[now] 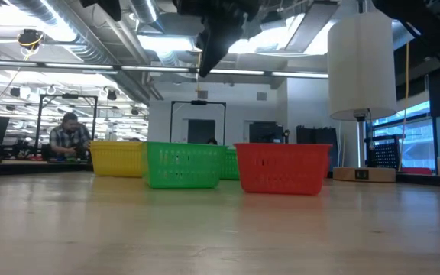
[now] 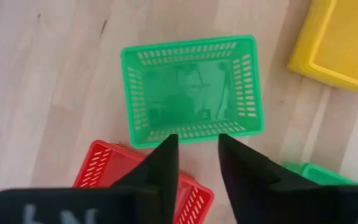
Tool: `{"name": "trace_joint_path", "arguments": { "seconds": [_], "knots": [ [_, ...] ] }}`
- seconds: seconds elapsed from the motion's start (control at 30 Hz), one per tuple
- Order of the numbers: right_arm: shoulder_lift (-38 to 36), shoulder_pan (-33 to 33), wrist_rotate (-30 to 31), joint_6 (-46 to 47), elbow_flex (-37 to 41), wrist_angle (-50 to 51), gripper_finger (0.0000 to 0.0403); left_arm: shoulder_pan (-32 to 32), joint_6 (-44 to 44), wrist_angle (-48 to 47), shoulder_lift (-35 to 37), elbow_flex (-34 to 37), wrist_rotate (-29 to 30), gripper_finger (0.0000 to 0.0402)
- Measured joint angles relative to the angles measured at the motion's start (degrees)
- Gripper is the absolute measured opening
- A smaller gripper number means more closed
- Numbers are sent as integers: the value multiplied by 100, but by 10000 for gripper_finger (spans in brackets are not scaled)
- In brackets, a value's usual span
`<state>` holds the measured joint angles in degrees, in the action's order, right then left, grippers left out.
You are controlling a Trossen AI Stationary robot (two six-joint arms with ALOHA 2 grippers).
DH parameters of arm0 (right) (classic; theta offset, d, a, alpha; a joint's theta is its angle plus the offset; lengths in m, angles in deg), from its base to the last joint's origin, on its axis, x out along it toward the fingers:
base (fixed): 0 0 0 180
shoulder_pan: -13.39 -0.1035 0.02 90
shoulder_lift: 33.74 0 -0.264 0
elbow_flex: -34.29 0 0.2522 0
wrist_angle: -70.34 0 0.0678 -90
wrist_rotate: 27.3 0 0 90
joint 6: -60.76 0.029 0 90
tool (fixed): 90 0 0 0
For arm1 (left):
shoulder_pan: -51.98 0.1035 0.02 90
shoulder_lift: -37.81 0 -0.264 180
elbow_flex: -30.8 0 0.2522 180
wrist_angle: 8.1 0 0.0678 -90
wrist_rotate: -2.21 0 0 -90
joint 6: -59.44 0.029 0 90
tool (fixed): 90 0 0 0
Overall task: Stack baskets by color
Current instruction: Stack the bottom green bin on top of the top green bins
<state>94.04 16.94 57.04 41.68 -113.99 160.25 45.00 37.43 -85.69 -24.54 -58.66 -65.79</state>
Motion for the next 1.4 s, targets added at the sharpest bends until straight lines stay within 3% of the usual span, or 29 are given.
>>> {"name": "trace_joint_path", "arguments": {
  "seconds": [0.17, 0.37, 0.73, 1.03, 1.13, 1.3, 1.4],
  "knots": [
    [-5, 9, -3, -409, 62, -8, 147, 2, -12, -4, 89, 0, 1, 55],
    [-10, 7, -338, -686, 307, -38, 149, 2, -10, -43, 169, 7, -37, 55],
    [-5, 10, -427, -693, 1007, -239, 149, 4, -31, -129, 287, 7, -44, 55],
    [-5, 7, -682, -697, 1629, -1182, 149, 4, -31, -131, 289, 7, -44, 55],
    [-5, 7, -392, -680, 1754, -1527, 149, 4, -31, -131, 289, 7, -44, 55],
    [-5, 11, 651, -671, 1787, -2092, 149, 4, -34, -129, 287, 7, -44, 55],
    [-5, 90, 681, -676, 1784, -2369, 149, 4, -33, -129, 286, 7, -44, 55]
  ]
}}
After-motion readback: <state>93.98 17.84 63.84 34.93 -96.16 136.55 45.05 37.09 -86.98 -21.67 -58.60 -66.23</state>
